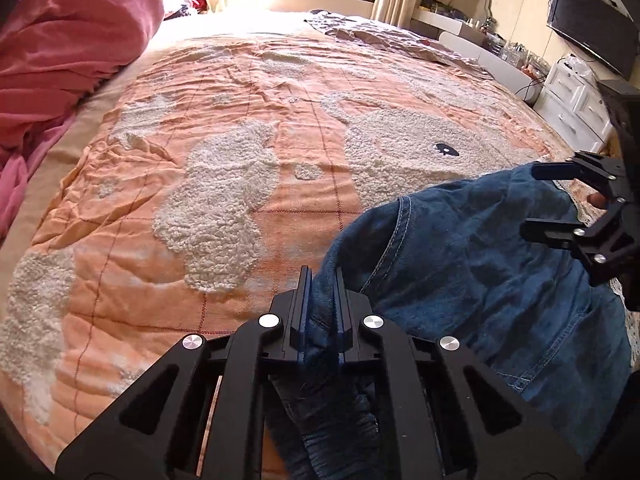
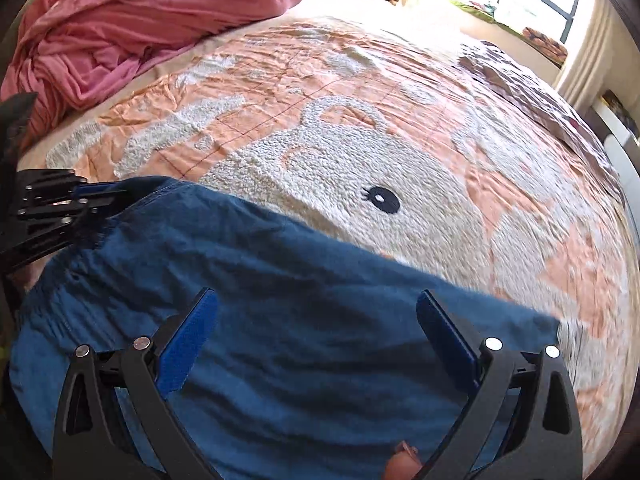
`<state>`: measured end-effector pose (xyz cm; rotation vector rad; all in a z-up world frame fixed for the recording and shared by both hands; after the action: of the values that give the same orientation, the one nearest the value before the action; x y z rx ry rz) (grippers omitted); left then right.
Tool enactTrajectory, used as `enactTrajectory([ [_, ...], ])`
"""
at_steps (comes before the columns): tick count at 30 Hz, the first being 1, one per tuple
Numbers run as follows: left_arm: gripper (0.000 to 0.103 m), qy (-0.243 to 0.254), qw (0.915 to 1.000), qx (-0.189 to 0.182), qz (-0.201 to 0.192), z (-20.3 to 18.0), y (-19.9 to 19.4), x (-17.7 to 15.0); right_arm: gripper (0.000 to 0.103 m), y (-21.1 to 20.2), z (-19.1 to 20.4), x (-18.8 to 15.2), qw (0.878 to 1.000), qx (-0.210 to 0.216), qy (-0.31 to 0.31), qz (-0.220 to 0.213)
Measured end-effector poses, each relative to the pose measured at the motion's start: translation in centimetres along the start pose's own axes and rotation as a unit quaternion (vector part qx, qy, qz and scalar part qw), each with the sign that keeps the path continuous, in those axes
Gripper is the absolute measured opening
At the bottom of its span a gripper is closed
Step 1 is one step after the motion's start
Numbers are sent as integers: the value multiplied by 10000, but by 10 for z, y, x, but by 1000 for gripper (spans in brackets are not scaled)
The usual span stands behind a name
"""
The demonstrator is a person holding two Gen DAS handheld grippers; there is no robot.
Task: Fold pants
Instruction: 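Reach the left gripper to the pants waistband and close on it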
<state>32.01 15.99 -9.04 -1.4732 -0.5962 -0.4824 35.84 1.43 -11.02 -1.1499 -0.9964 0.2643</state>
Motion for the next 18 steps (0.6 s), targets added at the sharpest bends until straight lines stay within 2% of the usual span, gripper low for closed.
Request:
enactTrajectory([
  [5, 3, 87, 9994, -1, -334, -2, -17, 5, 98, 19, 10, 19, 9980, 110, -573, 246],
  [10, 3, 202, 9971, 14, -735, -5, -40, 11, 93, 31, 27, 31, 9896, 135, -1375, 406],
  [11, 3, 268, 9962, 29, -828, -7, -45, 12, 85, 34, 28, 33, 9883, 117, -1456, 446],
  [12, 3, 294, 9958, 9, -871, -8, -47, 12, 67, 38, 29, 34, 9877, 133, -1475, 502],
  [13, 3, 311, 9954, -17, -903, -11, -49, 13, 58, 41, 31, 34, 9872, 189, -1489, 536],
  [15, 3, 334, 9954, -29, -894, -12, -49, 12, 29, 44, 37, 32, 9858, 247, -1570, 540],
  [16, 3, 366, 9954, 21, -885, -12, -47, 11, 23, 44, 41, 29, 9854, 273, -1599, 522],
  [17, 3, 383, 9954, 54, -874, -11, -46, 9, 12, 43, 45, 27, 9855, 252, -1613, 466],
  [18, 3, 362, 9955, 70, -869, -9, -45, 9, 7, 41, 45, 25, 9865, 172, -1581, 403],
])
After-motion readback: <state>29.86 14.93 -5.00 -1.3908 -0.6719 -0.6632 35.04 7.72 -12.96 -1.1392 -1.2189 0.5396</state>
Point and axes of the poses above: each gripper's, at about its wrist camera, not at the fingertips, and y roughly the way its jaws point, z to its left, x to its top, the point moved 9 cm from there along y, roughly the way its jaws point, and after that the axes turned 10 degrees about x, right-handed, at the moved point
